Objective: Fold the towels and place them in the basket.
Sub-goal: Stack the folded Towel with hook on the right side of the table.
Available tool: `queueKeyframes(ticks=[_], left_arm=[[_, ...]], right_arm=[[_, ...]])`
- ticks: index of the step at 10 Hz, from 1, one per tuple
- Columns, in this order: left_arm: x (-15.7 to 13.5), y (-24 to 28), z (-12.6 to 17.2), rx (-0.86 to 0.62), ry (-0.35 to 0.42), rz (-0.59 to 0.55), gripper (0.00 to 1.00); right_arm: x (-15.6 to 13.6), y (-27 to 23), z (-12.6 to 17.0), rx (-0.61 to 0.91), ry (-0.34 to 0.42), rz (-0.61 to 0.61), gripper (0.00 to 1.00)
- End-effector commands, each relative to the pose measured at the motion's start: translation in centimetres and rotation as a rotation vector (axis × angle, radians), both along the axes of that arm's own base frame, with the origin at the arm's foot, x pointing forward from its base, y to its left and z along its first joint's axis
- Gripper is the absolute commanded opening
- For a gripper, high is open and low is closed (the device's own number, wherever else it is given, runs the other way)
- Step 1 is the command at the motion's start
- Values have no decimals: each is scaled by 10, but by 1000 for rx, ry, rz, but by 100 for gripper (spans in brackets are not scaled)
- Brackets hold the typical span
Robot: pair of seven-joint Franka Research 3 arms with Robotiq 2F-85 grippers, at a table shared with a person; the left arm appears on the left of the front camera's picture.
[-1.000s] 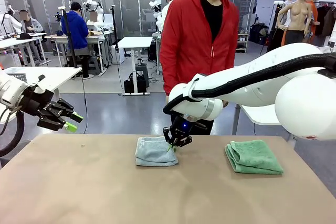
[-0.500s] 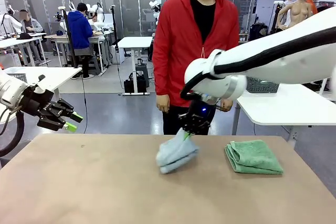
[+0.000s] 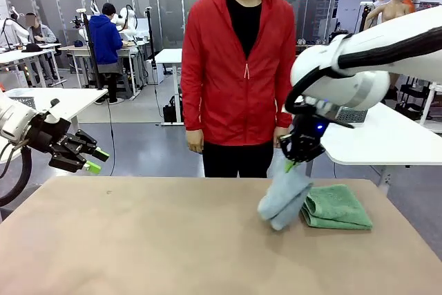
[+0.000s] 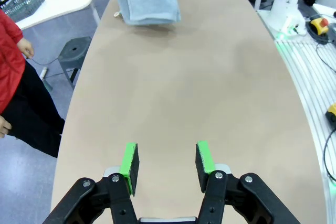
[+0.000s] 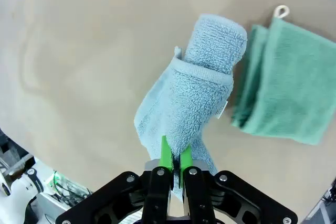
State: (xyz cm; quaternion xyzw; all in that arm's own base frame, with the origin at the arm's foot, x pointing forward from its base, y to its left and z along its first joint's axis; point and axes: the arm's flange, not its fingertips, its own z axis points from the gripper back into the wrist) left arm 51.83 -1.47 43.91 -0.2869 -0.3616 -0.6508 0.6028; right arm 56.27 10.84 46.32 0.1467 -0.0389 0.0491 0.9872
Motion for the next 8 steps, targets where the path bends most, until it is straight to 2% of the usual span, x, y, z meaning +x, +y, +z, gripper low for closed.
queueKeyframes(ticks=[1,5,8], left_arm=[[0,0,0,1,-16,-11,57],[0,0,0,1,-16,-11,57],[0,0,0,1,-16,-11,57]], right_arm=[[3,-27,6,16,-27,39,0],[8,-60,30,0,-43,73,0],[7,-58,25,-5,-41,40,0]])
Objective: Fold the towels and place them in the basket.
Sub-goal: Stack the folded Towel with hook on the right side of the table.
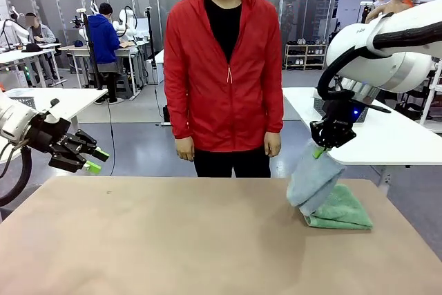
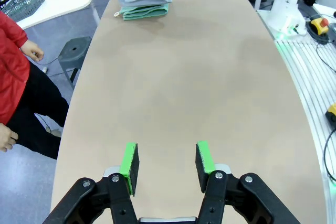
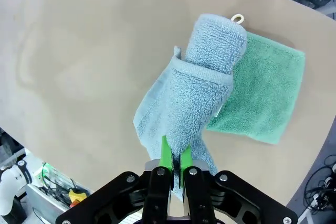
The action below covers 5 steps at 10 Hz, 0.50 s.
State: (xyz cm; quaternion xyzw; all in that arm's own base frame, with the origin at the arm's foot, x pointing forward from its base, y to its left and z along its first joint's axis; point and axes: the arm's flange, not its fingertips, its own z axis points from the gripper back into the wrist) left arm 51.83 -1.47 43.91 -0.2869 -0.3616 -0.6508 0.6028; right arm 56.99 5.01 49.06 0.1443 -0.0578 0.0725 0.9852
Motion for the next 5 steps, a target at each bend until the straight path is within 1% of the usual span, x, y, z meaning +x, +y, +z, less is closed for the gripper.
queueKeyframes(ticks=[1,3,4,5], left_arm=[[0,0,0,1,-16,-11,57],[0,0,0,1,-16,-11,57],[0,0,0,1,-16,-11,57],[0,0,0,1,-16,-11,57]], right_arm=[[-1,0,-2,0,3,-1,0],[-1,0,-2,0,3,-1,0],[-1,0,-2,0,5,0,7],[7,-8,-10,20,2,11,7]])
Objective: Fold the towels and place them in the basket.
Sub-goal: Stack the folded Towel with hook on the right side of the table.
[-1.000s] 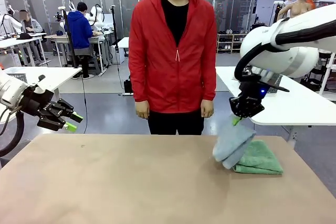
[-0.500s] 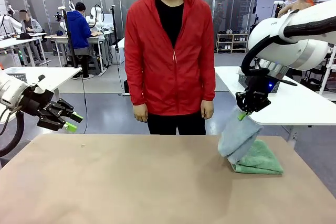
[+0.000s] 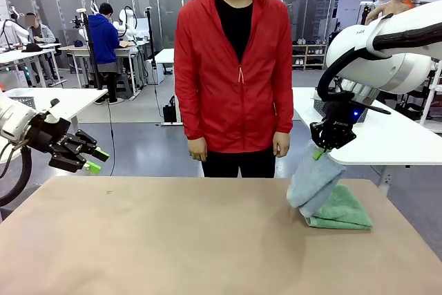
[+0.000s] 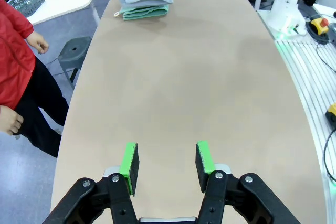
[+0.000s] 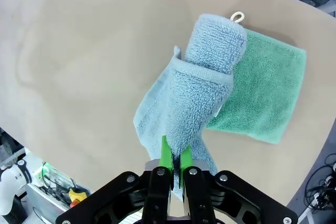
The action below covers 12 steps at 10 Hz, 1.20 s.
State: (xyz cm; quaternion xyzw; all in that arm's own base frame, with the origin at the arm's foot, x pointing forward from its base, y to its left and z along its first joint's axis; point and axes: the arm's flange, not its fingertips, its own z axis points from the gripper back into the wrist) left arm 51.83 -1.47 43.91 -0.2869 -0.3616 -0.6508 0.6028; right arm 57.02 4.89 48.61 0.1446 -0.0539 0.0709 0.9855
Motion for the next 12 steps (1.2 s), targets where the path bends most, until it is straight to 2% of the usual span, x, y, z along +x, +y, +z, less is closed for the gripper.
queueKeyframes(ticks=[1,8,12], left_arm=[[0,0,0,1,-16,-11,57],[0,0,0,1,-16,-11,57],[0,0,0,1,-16,-11,57]], right_arm=[[10,-16,-11,33,-6,36,7],[29,-89,-38,144,-47,142,7],[41,-122,-80,192,-26,154,7]])
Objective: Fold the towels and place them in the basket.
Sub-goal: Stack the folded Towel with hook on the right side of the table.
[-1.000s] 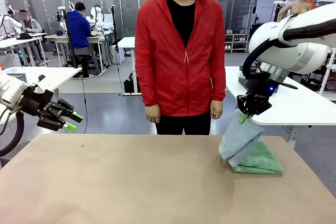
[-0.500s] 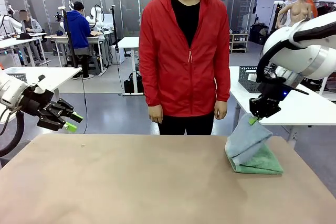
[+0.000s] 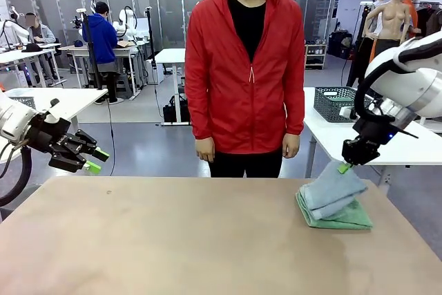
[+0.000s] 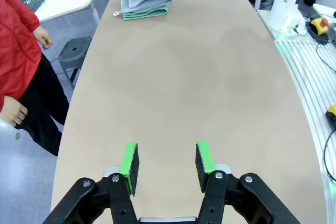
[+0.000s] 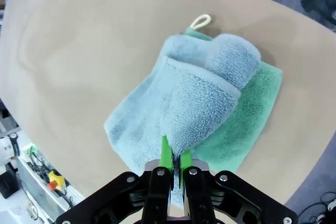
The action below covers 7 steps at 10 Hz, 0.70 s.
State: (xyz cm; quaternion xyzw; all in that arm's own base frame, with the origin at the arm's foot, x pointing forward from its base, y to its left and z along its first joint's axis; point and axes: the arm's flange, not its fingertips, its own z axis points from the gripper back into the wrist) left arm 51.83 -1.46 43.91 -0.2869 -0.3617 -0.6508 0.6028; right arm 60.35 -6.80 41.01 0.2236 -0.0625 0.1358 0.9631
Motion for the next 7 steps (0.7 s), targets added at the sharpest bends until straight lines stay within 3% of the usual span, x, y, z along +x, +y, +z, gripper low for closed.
queueKeyframes(ticks=[1,5,6,7], left_arm=[[0,0,0,1,-16,-11,57],[0,0,0,1,-16,-11,57],[0,0,0,1,-16,-11,57],[0,0,0,1,-16,-11,57]], right_arm=[[11,-11,-16,28,2,15,7],[14,-30,-51,45,49,-54,7],[13,-35,-54,25,82,-81,26],[11,-37,-55,10,132,-98,26]])
